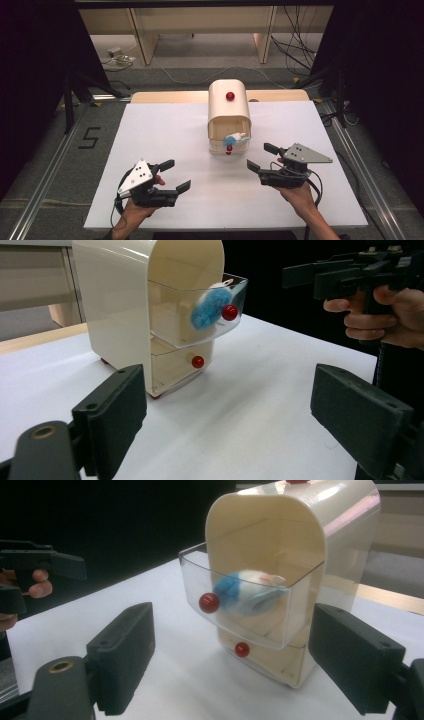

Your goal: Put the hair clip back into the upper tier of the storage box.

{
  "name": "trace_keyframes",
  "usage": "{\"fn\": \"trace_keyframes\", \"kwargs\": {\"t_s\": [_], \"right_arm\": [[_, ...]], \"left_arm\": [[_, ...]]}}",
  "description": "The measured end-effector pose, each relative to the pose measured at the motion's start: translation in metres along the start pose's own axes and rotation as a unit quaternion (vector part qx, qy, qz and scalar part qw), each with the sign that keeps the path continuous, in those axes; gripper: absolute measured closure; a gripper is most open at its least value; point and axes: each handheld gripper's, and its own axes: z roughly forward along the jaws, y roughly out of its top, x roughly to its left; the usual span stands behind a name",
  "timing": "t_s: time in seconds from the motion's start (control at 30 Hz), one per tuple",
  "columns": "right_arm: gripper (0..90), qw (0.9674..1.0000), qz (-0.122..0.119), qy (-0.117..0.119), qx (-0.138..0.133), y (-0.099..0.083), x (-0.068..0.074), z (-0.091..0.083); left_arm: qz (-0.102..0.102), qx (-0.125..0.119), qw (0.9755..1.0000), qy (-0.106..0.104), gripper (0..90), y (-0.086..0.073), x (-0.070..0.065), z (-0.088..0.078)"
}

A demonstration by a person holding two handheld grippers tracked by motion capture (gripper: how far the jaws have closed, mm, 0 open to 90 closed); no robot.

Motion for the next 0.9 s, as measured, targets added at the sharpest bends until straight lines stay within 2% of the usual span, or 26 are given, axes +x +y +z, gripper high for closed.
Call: {"fn": "trace_keyframes", "kwargs": {"t_s": [0.9], "right_arm": [[19.9, 1.0000, 0.001, -0.009, 0.003, -0.017, -0.002, -0.012]], "left_arm": [[-0.001, 0.004, 1.0000, -0.002, 14.4, 0.000, 0.000, 0.001]]}}
